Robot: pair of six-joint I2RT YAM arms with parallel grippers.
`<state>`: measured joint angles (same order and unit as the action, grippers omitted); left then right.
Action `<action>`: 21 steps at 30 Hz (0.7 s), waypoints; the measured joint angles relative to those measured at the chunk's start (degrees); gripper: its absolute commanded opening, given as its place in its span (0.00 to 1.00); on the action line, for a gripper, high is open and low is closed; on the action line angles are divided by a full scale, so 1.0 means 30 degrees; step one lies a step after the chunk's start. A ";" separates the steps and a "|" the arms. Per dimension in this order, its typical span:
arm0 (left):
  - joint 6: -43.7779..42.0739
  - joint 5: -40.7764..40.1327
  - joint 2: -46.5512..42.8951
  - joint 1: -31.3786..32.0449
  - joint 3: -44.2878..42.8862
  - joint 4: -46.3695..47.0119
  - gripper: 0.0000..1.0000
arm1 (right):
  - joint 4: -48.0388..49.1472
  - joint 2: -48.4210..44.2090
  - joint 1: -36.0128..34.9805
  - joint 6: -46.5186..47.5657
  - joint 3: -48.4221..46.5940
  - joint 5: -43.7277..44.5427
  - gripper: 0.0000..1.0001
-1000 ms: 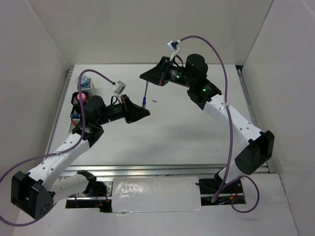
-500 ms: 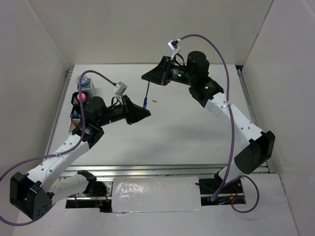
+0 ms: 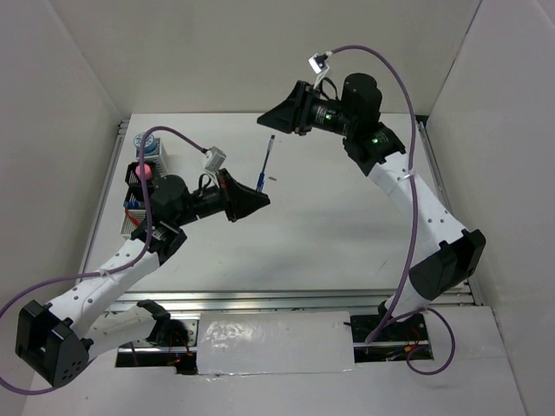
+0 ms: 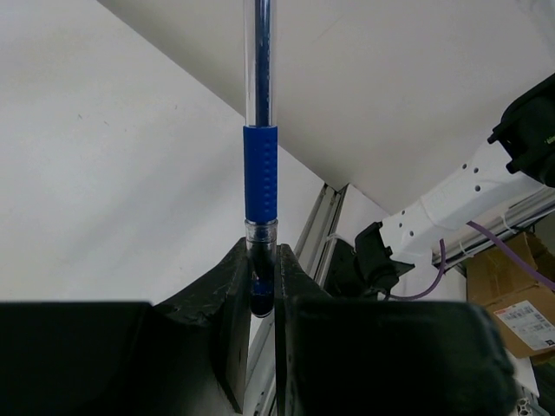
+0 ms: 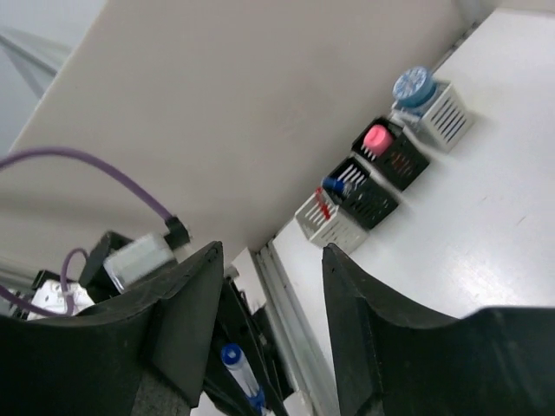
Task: Sort the stationery into containers
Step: Close the pen cap on the pen.
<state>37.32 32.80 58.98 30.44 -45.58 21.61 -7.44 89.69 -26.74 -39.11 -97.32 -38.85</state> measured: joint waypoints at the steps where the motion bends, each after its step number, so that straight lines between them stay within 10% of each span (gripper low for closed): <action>1: -0.0007 0.0000 0.0000 0.0058 0.0102 0.0007 0.00 | -0.0095 0.0066 0.0262 0.0051 -0.0401 0.0036 0.57; 9: 0.0182 0.0153 0.0036 0.0211 0.0488 -0.0525 0.00 | -0.1035 0.0277 0.3577 0.3483 -0.4146 -0.0641 0.56; 13: 0.0612 0.1246 0.0809 -0.0554 -0.0372 -0.2594 0.00 | -0.5406 -0.0211 0.3599 1.1460 -0.5508 -0.1865 0.58; 21: 0.2390 0.3861 0.1960 -0.1800 -0.1537 -0.5697 0.00 | -0.8947 -0.9675 -0.0801 2.7984 0.6827 0.0393 0.67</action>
<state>44.49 44.38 64.86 25.04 -50.19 4.51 -34.28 60.66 -29.15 44.84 -76.84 -37.67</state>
